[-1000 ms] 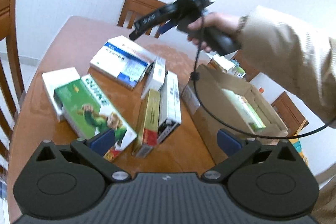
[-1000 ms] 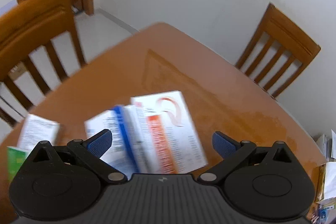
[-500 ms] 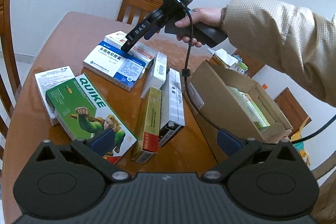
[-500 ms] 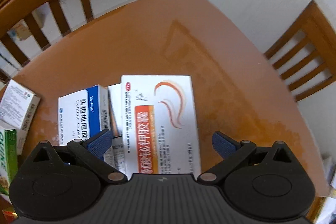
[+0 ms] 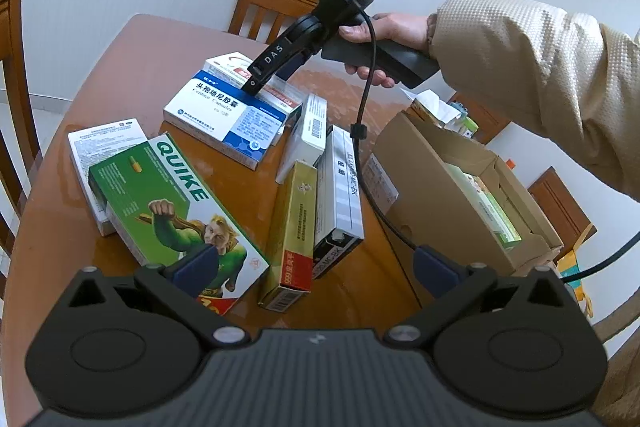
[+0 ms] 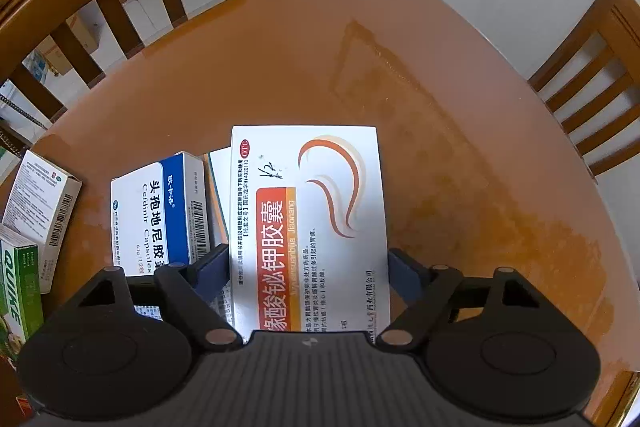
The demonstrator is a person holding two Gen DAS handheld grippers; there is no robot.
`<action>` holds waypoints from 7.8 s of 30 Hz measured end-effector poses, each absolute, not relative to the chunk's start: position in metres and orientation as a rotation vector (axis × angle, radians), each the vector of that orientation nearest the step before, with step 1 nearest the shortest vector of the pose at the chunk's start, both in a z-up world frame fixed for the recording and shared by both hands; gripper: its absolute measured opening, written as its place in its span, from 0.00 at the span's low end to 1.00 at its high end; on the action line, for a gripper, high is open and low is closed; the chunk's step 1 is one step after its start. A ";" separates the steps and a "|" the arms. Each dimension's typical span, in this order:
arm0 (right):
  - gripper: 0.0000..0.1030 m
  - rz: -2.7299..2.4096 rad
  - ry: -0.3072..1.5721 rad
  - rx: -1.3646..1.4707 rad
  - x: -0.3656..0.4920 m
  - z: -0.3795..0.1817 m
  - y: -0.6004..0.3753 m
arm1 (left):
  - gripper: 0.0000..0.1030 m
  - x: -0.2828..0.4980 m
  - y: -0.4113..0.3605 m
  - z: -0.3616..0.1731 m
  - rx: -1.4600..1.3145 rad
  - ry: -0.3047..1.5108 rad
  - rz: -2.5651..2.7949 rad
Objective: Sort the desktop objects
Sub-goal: 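Close the right gripper on the white box with orange swirl, then lift the white orange-swirl box and carry it over the cardboard box, then lower the white orange-swirl box into the cardboard box and open the right gripper, then raise the open right gripper and move it back over the table boxes, then swing the open right gripper over the green QUIKE box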
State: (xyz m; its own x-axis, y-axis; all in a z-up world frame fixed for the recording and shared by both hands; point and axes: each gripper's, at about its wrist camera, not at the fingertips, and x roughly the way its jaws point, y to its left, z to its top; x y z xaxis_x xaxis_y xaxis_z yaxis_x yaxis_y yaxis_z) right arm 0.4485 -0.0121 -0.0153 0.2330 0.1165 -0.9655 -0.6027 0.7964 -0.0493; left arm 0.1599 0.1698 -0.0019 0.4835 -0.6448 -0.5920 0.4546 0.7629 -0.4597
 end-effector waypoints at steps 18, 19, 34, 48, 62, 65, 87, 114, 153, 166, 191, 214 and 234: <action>0.83 0.489 1.184 -0.395 0.435 0.024 -0.014 | 1.00 0.143 0.167 0.012 -0.221 0.786 -0.689; 0.83 0.490 1.178 -0.393 0.433 0.027 -0.015 | 1.00 0.142 0.166 0.013 -0.218 0.782 -0.688; 0.83 0.540 1.065 -0.091 0.375 0.117 -0.056 | 1.00 0.115 0.157 0.031 -0.169 0.745 -0.711; 0.83 0.350 0.982 0.337 0.271 0.174 -0.218 | 1.00 0.098 0.102 0.052 -0.067 0.744 -0.822; 0.83 0.071 0.943 0.616 0.138 0.135 -0.363 | 1.00 0.082 0.039 0.059 0.085 0.798 -0.938; 0.83 0.067 0.946 0.664 0.128 0.118 -0.362 | 1.00 0.080 0.032 0.058 0.111 0.807 -0.949; 0.83 0.045 1.139 0.377 0.205 0.034 -0.198 | 1.00 0.087 0.043 0.056 0.077 0.818 -0.902; 0.83 -0.122 1.151 0.227 0.220 0.013 -0.181 | 1.00 0.090 0.045 0.051 0.068 0.825 -0.910; 0.98 -0.123 0.785 0.853 0.120 0.097 -0.326 | 1.00 0.094 0.037 0.048 0.108 0.833 -0.918; 0.98 0.032 0.842 0.821 0.137 0.101 -0.267 | 1.00 0.091 0.046 0.043 0.097 0.832 -0.886; 0.98 0.200 1.189 0.436 0.223 0.058 -0.063 | 1.00 0.101 0.105 0.018 0.034 0.850 -0.735; 0.98 0.376 1.102 0.103 0.217 0.065 0.013 | 1.00 0.109 0.139 0.003 -0.053 0.888 -0.725; 0.98 0.368 0.931 0.256 0.205 0.100 -0.034 | 1.00 0.103 0.135 0.009 -0.101 0.888 -0.776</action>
